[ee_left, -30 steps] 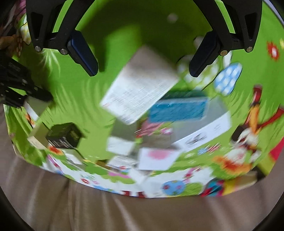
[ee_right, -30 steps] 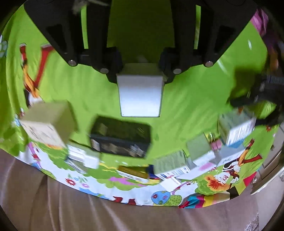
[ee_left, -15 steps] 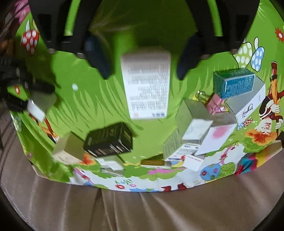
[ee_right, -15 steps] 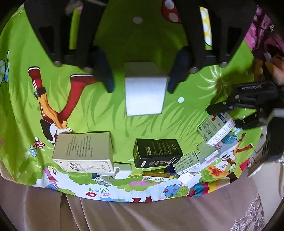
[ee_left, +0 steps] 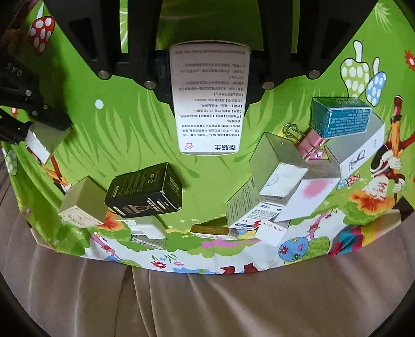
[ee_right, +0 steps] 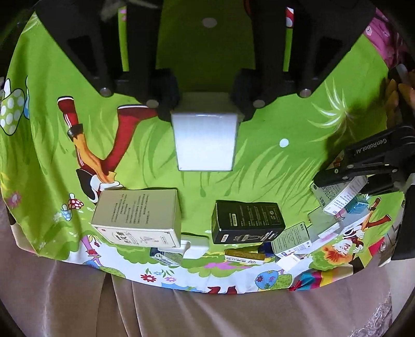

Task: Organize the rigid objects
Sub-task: 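Lift both held boxes and carry them toward the purple storage box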

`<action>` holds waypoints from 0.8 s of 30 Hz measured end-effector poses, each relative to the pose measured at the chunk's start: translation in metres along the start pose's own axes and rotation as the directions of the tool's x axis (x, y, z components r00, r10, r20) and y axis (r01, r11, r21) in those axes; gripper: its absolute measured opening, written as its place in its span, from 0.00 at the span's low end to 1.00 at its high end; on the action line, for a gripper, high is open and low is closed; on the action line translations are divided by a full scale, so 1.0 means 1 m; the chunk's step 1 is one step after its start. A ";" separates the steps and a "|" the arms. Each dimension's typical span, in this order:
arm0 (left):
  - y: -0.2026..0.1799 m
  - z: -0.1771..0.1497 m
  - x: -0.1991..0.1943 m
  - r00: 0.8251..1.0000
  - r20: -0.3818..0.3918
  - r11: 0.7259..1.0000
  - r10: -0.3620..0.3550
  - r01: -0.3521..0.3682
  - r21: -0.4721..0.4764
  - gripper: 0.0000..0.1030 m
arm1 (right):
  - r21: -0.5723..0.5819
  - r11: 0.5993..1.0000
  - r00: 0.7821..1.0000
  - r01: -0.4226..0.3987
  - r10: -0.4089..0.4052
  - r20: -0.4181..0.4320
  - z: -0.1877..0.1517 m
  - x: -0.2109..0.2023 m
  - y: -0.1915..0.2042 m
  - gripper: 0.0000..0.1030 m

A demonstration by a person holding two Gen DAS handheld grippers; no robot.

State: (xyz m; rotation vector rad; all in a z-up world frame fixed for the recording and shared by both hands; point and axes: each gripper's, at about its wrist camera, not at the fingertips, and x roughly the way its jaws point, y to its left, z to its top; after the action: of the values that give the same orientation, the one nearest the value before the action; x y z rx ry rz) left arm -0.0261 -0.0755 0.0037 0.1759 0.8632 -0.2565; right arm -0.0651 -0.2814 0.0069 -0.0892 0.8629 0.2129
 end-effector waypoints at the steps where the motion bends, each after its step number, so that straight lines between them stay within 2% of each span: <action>1: -0.002 0.001 0.000 1.000 0.002 1.000 0.008 -0.008 0.007 0.39 | -0.002 1.000 1.000 0.001 -0.001 0.001 0.000 0.000 0.000 0.36; 9: -0.014 -0.001 -0.006 0.995 0.028 0.994 0.091 -0.093 0.052 0.39 | -0.021 0.999 0.999 0.040 -0.040 0.019 0.000 -0.003 0.005 0.36; 13: -0.016 -0.010 -0.026 0.998 0.051 0.999 0.022 -0.020 -0.048 0.39 | 0.012 1.000 0.991 0.026 -0.028 0.129 -0.005 -0.023 0.000 0.36; 16: -0.023 -0.008 -0.051 0.996 0.090 0.998 0.008 -0.003 -0.058 0.39 | 0.066 0.998 0.978 0.009 -0.022 0.208 -0.005 -0.045 -0.006 0.36; 18: -0.026 0.001 -0.077 0.989 0.146 0.998 0.003 0.006 -0.062 0.39 | 0.069 0.997 0.959 0.020 -0.039 0.281 0.001 -0.069 -0.004 0.36; 20: -0.028 0.012 -0.112 0.971 0.238 0.998 0.005 0.010 -0.060 0.39 | 0.042 0.997 0.926 0.057 -0.069 0.372 0.011 -0.101 0.005 0.36; 21: -0.030 0.017 -0.129 0.958 0.287 0.998 0.012 0.005 -0.059 0.39 | 0.030 0.997 0.901 0.073 -0.079 0.426 0.017 -0.120 0.010 0.36; 24: -0.034 0.022 -0.186 0.886 0.460 0.998 0.059 -0.035 -0.060 0.39 | 0.002 0.992 0.801 0.127 -0.103 0.589 0.024 -0.176 0.032 0.36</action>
State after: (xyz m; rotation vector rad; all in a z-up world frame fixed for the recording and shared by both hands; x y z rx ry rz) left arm -0.1357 -0.0859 0.1585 0.0824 0.3888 -0.2184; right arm -0.1653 -0.2731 0.1569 -0.1034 0.2256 0.1288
